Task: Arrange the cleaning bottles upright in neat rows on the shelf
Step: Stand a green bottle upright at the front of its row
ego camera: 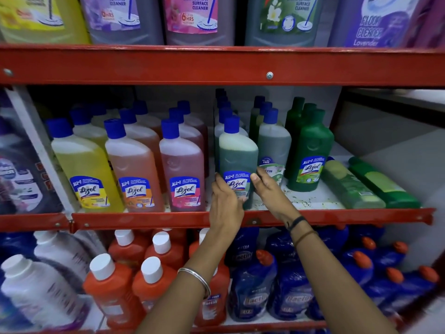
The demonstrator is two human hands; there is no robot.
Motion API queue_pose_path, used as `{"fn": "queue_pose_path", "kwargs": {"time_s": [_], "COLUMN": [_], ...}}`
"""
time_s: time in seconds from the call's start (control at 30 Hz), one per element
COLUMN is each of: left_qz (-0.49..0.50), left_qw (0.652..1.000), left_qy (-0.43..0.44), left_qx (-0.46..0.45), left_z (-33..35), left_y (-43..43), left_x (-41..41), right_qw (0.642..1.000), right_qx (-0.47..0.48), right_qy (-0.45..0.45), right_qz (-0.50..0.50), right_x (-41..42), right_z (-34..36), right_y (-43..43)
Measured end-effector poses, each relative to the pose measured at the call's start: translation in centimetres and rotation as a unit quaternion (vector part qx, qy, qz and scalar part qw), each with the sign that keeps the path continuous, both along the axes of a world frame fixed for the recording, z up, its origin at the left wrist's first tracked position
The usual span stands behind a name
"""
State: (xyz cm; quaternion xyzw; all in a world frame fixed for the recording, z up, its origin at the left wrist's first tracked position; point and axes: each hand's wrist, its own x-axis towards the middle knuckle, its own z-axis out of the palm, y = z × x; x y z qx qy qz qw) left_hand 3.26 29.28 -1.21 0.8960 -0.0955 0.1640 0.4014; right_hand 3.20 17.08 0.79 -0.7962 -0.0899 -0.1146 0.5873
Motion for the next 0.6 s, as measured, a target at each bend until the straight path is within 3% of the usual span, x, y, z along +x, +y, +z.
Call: {"fn": "queue_pose_path", "kwargs": {"time_s": [0.23, 0.33, 0.47, 0.53, 0.6], "left_qz": [0.062, 0.085, 0.123, 0.099, 0.011], "left_qw": [0.998, 0.996, 0.983, 0.978, 0.984], "left_qy": [-0.01, -0.018, -0.09, -0.144, -0.164], "left_qx": [0.031, 0.035, 0.103, 0.111, 0.073], "left_z": [-0.3, -0.4, 0.9, 2.7, 4.1], "left_y": [-0.3, -1.1, -3.9, -5.7, -8.8], "left_x": [0.0, -0.3, -2.3, -3.7, -4.3], "right_qw": [0.996, 0.993, 0.983, 0.973, 0.951], "right_qx": [-0.066, -0.087, -0.106, -0.117, -0.162], "right_qy": [-0.017, -0.025, -0.077, -0.103, -0.11], "right_qz": [-0.065, -0.079, -0.129, -0.171, -0.24], "right_x": [3.5, 1.1, -1.5, -2.7, -3.8], "right_z": [-2.9, -0.4, 0.6, 0.9, 1.2], "right_y": [-1.1, -0.3, -3.5, -6.5, -10.7]}}
